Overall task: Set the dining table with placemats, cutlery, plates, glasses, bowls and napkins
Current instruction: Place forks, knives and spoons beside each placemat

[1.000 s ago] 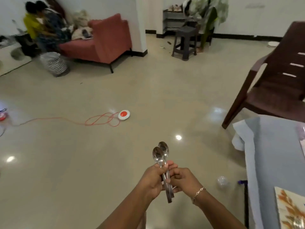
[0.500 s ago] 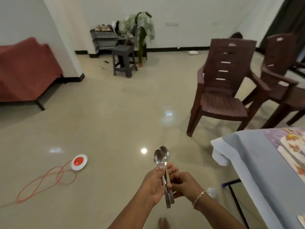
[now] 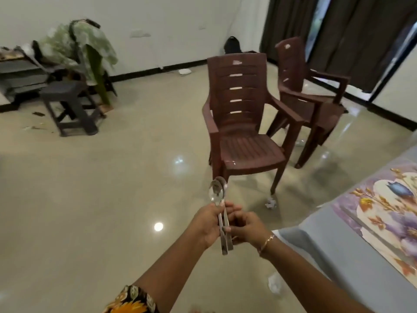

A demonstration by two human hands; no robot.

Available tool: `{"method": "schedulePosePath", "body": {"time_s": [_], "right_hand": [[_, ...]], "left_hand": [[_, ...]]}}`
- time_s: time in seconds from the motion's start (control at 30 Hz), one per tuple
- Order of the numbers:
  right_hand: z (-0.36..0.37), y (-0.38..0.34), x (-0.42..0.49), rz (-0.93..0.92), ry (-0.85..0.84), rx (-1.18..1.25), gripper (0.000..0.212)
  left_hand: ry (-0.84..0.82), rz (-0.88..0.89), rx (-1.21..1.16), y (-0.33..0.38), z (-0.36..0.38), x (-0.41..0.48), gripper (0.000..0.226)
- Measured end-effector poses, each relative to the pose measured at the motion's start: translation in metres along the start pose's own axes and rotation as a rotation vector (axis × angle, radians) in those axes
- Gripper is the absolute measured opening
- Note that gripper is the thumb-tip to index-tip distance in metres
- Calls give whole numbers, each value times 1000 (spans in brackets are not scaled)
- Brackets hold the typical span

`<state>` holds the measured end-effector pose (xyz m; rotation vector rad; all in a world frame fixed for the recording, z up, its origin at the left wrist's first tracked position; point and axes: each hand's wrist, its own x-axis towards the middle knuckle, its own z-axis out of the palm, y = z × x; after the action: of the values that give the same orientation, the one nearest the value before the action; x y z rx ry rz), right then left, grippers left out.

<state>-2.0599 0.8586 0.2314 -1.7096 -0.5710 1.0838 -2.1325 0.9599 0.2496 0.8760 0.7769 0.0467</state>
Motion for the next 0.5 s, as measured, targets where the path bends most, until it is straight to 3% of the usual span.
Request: {"method": "schedulePosePath", "body": {"time_s": [0.37,0.5], "right_hand": [[-90,-32,154,123,400,185,24],[-123,-52,203,191,548,267,24]], "left_hand": [[-303,-219,112,104,52,198,26],[-412,-287,280,147,80,260,25]]}}
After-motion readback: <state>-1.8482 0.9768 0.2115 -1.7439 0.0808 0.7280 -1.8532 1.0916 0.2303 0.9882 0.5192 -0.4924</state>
